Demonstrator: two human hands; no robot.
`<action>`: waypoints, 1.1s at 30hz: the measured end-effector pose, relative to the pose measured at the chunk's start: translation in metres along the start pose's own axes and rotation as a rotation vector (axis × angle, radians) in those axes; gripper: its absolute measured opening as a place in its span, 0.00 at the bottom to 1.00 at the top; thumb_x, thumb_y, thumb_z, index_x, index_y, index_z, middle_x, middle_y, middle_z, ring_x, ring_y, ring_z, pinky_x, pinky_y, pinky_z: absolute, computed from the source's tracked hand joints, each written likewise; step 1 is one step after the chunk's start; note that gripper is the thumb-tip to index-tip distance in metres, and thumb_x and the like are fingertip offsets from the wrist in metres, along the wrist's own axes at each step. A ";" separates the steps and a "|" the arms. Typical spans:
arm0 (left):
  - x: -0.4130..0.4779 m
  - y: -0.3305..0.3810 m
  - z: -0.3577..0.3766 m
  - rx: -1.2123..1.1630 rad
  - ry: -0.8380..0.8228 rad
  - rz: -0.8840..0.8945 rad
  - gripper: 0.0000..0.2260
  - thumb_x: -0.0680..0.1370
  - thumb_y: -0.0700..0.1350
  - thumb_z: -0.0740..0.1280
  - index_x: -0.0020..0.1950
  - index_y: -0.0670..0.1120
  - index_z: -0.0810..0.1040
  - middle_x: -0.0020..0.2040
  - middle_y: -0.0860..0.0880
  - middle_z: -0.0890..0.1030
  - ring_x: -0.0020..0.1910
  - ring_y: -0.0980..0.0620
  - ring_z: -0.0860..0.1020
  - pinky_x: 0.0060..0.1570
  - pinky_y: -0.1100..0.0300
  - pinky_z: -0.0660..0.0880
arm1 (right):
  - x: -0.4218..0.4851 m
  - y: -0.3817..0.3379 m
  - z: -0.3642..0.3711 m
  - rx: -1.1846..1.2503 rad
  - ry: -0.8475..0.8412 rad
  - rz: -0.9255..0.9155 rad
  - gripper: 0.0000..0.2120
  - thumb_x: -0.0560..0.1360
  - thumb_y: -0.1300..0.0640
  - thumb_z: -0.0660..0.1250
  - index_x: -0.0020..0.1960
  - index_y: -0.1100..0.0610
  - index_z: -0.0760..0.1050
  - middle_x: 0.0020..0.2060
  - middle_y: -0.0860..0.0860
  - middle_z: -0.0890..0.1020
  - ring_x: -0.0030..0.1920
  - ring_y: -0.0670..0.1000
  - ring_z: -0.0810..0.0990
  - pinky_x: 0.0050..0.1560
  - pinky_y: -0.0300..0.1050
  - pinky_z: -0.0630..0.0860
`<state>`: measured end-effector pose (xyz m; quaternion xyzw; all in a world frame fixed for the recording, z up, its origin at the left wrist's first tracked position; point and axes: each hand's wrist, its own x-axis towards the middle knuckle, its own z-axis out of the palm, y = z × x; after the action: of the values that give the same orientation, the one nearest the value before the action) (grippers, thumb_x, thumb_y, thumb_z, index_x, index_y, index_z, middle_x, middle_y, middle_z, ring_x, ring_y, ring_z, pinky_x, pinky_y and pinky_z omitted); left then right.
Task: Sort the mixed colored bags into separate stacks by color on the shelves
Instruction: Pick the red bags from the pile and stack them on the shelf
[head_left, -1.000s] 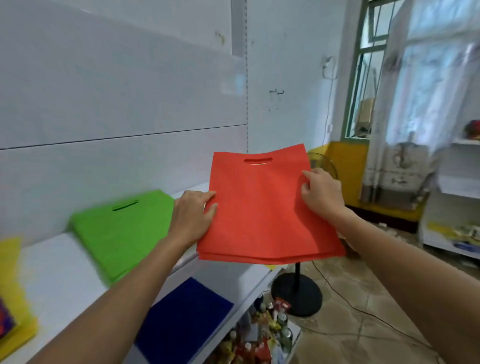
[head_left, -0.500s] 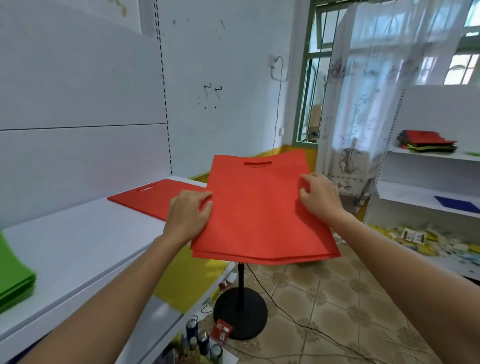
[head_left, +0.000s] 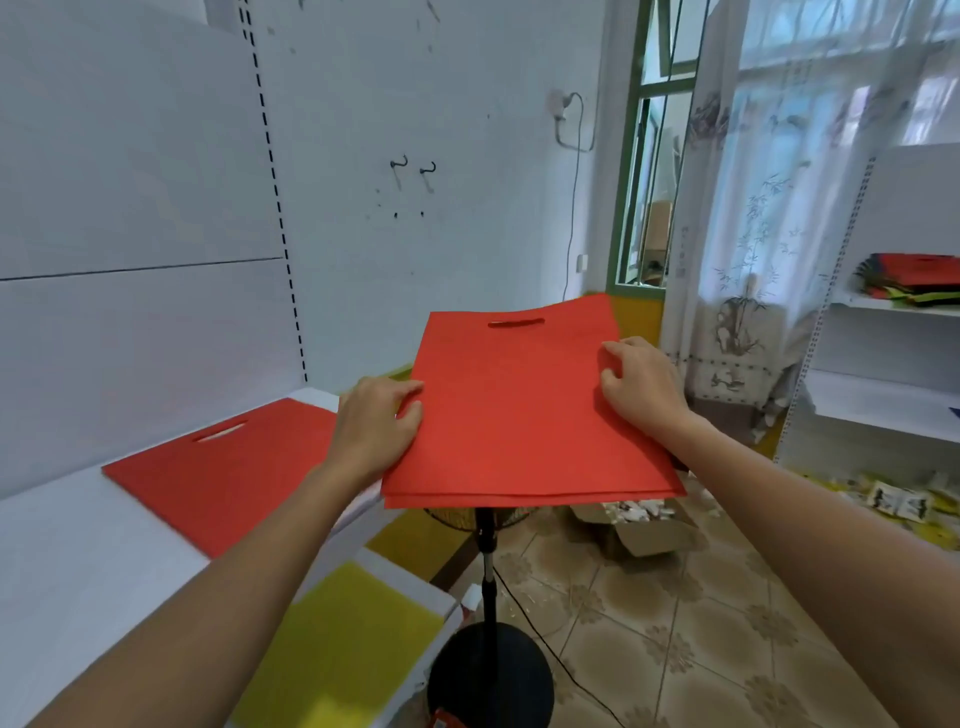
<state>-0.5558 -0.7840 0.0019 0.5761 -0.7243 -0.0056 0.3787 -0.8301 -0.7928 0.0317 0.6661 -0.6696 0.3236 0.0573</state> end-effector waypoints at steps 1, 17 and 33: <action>0.013 -0.003 0.003 0.013 0.006 -0.005 0.23 0.71 0.50 0.56 0.61 0.46 0.78 0.59 0.46 0.80 0.60 0.43 0.72 0.61 0.51 0.67 | 0.015 0.000 0.006 0.007 0.004 -0.011 0.21 0.76 0.60 0.58 0.69 0.60 0.68 0.64 0.58 0.72 0.65 0.58 0.70 0.66 0.57 0.65; 0.032 -0.085 -0.043 0.358 0.304 -0.431 0.25 0.69 0.51 0.55 0.61 0.45 0.79 0.59 0.46 0.80 0.60 0.43 0.73 0.62 0.52 0.66 | 0.170 -0.128 0.149 0.348 -0.176 -0.498 0.20 0.75 0.61 0.59 0.67 0.60 0.71 0.64 0.59 0.73 0.65 0.59 0.71 0.65 0.55 0.67; -0.050 -0.090 -0.065 0.549 0.421 -0.762 0.15 0.77 0.44 0.62 0.63 0.46 0.77 0.61 0.47 0.79 0.62 0.45 0.71 0.64 0.53 0.65 | 0.127 -0.206 0.213 0.346 -0.500 -0.876 0.18 0.77 0.60 0.55 0.66 0.61 0.67 0.63 0.58 0.70 0.64 0.58 0.68 0.62 0.55 0.67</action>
<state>-0.4427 -0.7448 -0.0185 0.8660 -0.3459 0.1634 0.3220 -0.5769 -0.9903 0.0030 0.9398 -0.2590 0.2062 -0.0850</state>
